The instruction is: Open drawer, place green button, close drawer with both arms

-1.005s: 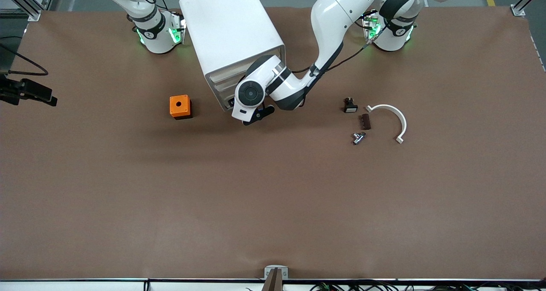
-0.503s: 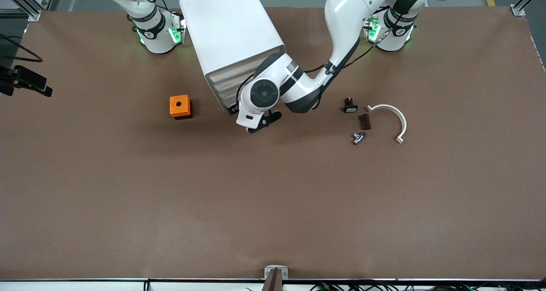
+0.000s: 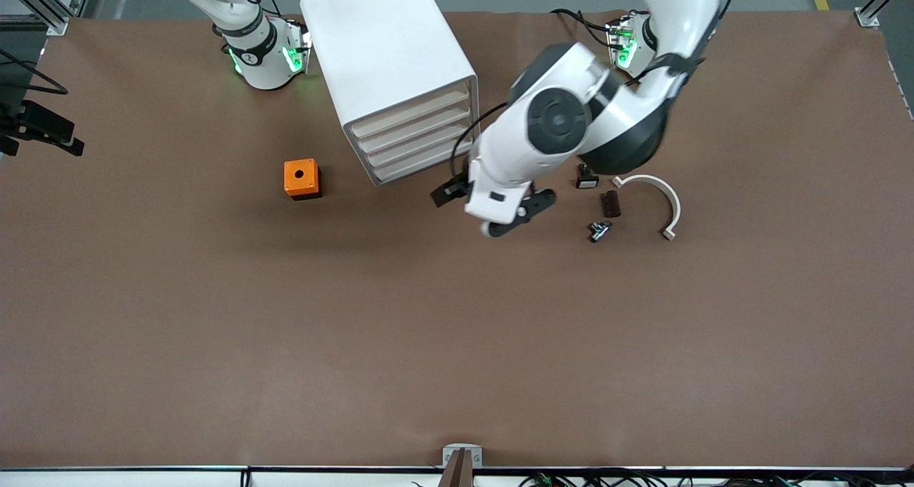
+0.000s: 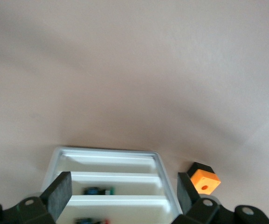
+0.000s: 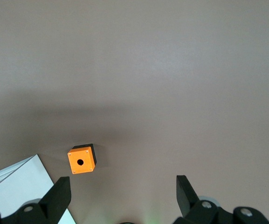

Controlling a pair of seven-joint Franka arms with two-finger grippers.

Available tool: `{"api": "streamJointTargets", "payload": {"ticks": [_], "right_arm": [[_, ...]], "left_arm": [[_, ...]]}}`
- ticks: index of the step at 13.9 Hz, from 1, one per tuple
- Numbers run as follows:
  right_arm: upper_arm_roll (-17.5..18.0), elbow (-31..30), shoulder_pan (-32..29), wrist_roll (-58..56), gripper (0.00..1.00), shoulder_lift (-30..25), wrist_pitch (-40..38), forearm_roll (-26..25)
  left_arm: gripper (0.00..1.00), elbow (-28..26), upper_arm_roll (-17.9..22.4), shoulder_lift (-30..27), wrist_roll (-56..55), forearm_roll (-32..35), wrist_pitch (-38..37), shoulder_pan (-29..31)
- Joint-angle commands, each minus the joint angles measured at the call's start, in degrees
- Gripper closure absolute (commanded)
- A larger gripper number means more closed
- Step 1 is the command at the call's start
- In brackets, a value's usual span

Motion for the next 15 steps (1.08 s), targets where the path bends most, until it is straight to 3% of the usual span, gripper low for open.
{"api": "streamJointTargets", "payload": {"ticks": [1,5,8,13,15], "right_arm": [[0.2,-6.1,-0.5,-1.0,0.0,-5.0,3.3,0.1],[0.3,-8.1,-0.5,-1.0,0.0,-6.7,4.7,0.0],[0.3,-8.2,-0.5,-1.0,0.0,-6.8,4.8,0.1],[0.2,-8.1,-0.5,-1.0,0.0,-6.9,4.8,0.4],[0.2,-8.1,-0.5,-1.0,0.0,-7.4,4.8,0.4]], "left_arm": [[0.01,-2.1,-0.2,-5.7,6.4,1.5,-4.7,5.6],[0.01,-2.2,-0.1,-11.1,20.2,2.5,-13.4,15.7],[0.01,-2.5,-0.3,-12.8,27.3,10.1,-18.9,19.3],[0.01,-2.8,-0.2,-15.1,40.4,10.2,-21.6,27.4],[0.01,-5.7,1.5,-17.6,46.2,10.6,-22.2,28.0]]}}
